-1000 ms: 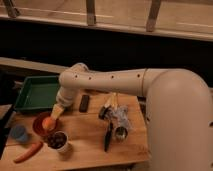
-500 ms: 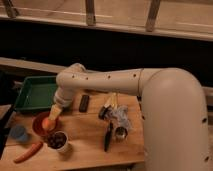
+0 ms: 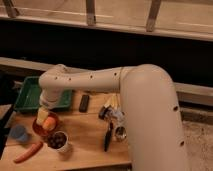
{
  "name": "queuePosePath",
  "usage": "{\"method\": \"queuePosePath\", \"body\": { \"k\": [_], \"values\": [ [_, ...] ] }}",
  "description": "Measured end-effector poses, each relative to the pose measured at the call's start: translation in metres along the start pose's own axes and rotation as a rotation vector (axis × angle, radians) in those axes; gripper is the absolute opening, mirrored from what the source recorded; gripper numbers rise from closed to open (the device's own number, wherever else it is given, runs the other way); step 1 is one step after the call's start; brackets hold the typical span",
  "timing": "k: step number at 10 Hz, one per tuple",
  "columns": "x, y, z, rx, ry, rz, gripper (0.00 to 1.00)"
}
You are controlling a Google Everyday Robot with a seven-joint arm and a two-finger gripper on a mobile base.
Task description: Place apple in tray
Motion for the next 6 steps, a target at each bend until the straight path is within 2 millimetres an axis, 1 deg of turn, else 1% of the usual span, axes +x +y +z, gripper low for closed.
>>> {"method": "queuePosePath", "body": {
  "k": [1, 3, 6],
  "values": [
    [-0.011, 0.012, 0.008, -0.016, 0.003, -0.039, 0.80],
    [-0.020, 0.023, 0.017, -0.040, 0.004, -0.075, 0.80],
    [-0.019, 0.022, 0.017, -0.039, 0.003, -0.072, 0.80]
  ]
}}
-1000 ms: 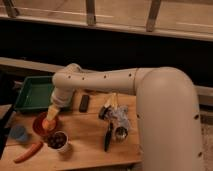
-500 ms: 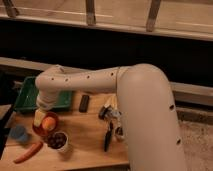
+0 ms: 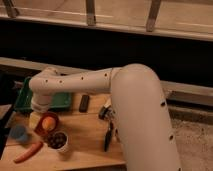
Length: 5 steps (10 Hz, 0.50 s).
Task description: Place apple in tray
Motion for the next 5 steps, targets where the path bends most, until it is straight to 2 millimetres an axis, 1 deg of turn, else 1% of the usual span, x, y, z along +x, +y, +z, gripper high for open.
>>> {"method": "queuePosePath", "body": {
  "k": [4, 5],
  "values": [
    [-0.001, 0.001, 0.002, -0.011, 0.004, -0.006, 0.80],
    [0.001, 0.004, 0.011, -0.028, 0.012, -0.010, 0.80]
  ]
}}
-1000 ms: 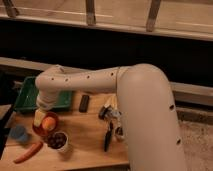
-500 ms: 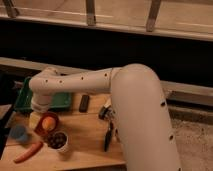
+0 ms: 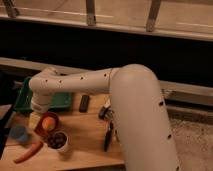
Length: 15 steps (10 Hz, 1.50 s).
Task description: Place apple in tray
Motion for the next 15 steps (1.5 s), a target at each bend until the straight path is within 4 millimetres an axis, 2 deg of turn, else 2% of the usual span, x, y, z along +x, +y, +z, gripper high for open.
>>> {"method": "queuePosePath", "body": {
  "k": [2, 9, 11, 15],
  "values": [
    [0.005, 0.001, 0.012, -0.020, 0.010, 0.002, 0.80],
    [0.016, 0.006, 0.028, -0.072, 0.027, 0.009, 0.80],
    [0.023, 0.003, 0.033, -0.090, 0.031, 0.023, 0.80],
    [0.035, -0.013, 0.029, -0.090, 0.051, 0.050, 0.80]
  ]
}}
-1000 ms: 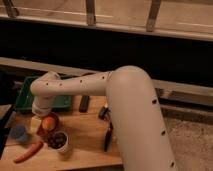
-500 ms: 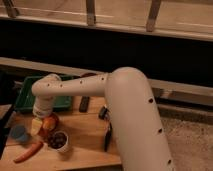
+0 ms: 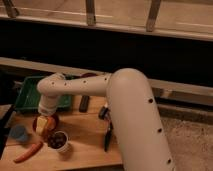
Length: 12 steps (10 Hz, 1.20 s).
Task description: Place apple in tray
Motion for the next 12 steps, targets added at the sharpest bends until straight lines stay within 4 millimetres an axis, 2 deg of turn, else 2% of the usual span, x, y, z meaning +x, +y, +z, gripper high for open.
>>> {"method": "queuePosePath", "body": {
  "k": [3, 9, 12],
  "values": [
    [-0.001, -0.004, 0.004, -0.009, 0.010, -0.002, 0.80],
    [-0.008, 0.005, 0.025, -0.055, 0.015, -0.023, 0.80],
    [-0.006, 0.004, 0.017, -0.036, 0.016, -0.020, 0.80]
  ]
}}
